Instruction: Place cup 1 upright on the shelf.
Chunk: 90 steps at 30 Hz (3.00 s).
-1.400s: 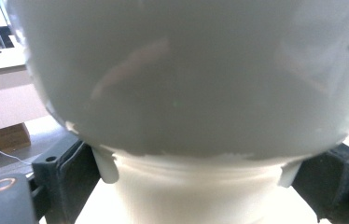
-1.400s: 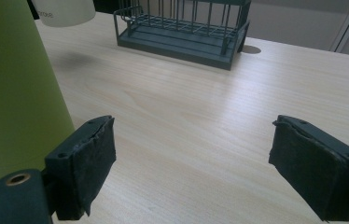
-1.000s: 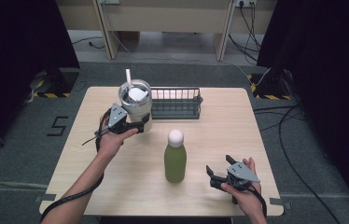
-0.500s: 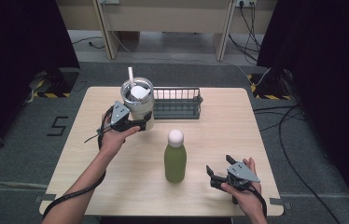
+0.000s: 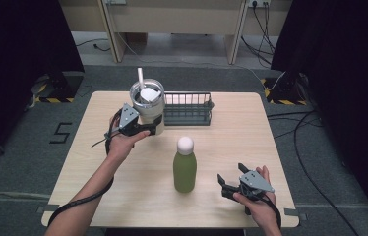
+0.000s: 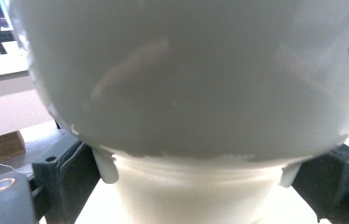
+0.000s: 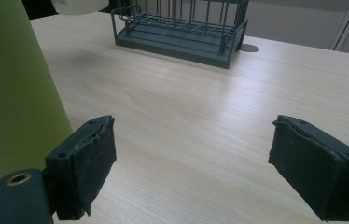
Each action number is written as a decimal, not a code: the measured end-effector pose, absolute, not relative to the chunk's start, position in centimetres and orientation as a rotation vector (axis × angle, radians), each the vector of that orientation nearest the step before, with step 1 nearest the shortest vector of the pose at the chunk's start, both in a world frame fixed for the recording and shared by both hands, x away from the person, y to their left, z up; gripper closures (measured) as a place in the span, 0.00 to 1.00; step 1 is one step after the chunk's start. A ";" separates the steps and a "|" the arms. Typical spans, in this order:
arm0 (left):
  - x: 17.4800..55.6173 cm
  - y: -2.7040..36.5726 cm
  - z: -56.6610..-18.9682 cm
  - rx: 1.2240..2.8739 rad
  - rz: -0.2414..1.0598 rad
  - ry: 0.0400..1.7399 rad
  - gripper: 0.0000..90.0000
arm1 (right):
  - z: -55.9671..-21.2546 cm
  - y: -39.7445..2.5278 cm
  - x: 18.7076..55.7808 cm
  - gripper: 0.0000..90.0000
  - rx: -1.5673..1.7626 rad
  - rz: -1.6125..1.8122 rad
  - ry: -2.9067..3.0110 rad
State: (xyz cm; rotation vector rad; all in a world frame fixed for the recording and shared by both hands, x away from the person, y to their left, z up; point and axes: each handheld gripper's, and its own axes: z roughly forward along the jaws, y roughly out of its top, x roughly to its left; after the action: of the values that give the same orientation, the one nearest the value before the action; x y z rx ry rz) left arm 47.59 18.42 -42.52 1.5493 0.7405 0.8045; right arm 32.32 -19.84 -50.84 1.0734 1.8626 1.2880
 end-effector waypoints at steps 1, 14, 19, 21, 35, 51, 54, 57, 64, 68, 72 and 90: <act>47.6 18.4 -42.5 1.551 0.806 0.738 0.11 | -50.8 -19.8 32.3 0.16 1.073 1.288 1.863; 48.4 17.6 -42.1 1.548 0.797 0.736 0.11 | -50.9 -20.0 32.4 0.16 1.076 1.290 1.859; 48.7 17.4 -42.0 1.548 0.795 0.734 0.11 | -50.9 -20.0 32.4 0.16 1.078 1.288 1.857; 48.8 17.3 -42.0 1.548 0.796 0.734 0.11 | -50.9 -20.0 32.4 0.16 1.083 1.287 1.857; 49.4 16.8 -41.7 1.545 0.791 0.732 0.11 | -51.0 -20.1 32.4 0.16 1.084 1.289 1.859; 50.3 16.2 -41.2 1.547 0.796 0.728 0.11 | -51.0 -20.1 32.4 0.16 1.083 1.291 1.858; 50.4 16.1 -41.1 1.550 0.795 0.724 0.11 | -50.9 -20.1 32.4 0.16 1.082 1.290 1.859; 50.6 15.8 -41.0 1.547 0.792 0.723 0.11 | -50.9 -20.2 32.4 0.16 1.083 1.289 1.859; 51.0 15.5 -40.9 1.547 0.786 0.724 0.11 | -50.8 -20.2 32.4 0.16 1.079 1.289 1.856; 51.1 15.3 -40.8 1.549 0.788 0.722 0.11 | -50.8 -20.2 32.4 0.16 1.082 1.291 1.855; 51.4 15.1 -40.5 1.550 0.791 0.719 0.11 | -50.8 -20.3 32.4 0.16 1.075 1.285 1.854; 52.5 14.4 -39.7 1.553 0.797 0.711 0.11 | -50.8 -20.3 32.4 0.16 1.085 1.295 1.853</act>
State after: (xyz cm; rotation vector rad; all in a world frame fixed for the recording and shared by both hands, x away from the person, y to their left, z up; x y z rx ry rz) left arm 52.49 14.41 -39.67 1.5535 0.7107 0.7969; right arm 32.45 -20.28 -50.82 1.0850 1.8527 1.2947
